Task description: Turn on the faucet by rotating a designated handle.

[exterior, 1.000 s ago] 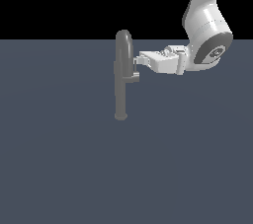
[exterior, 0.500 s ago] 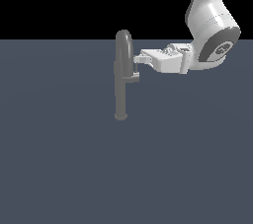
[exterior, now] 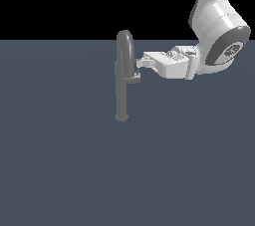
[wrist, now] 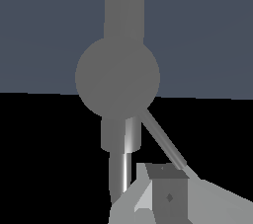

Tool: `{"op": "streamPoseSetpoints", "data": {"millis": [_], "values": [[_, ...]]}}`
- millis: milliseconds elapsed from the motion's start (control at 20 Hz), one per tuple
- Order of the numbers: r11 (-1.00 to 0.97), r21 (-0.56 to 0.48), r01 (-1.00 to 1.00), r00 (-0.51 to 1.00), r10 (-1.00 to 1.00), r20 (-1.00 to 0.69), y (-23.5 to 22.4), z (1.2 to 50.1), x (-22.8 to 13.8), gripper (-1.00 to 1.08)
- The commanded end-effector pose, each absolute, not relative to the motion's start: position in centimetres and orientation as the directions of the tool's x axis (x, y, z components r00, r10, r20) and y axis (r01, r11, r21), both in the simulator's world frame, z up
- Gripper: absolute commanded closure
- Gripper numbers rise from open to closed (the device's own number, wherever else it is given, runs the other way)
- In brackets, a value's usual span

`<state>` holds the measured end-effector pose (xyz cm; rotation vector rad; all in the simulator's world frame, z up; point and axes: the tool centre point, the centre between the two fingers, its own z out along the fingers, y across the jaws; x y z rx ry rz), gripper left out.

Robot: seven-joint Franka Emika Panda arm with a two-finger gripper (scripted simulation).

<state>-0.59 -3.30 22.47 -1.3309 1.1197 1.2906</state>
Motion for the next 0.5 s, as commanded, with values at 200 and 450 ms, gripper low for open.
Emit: {"op": "streamPoseSetpoints", "data": {"millis": [200,450], "values": [[-0.144,-0.018,-0.989,0.018,-0.001,-1.000,-3.5,20.9,-1.9,1.08],[-0.144,-0.004,-0.990,0.004,0.001,-1.000,-3.7,18.9,-3.3,1.08]]}}
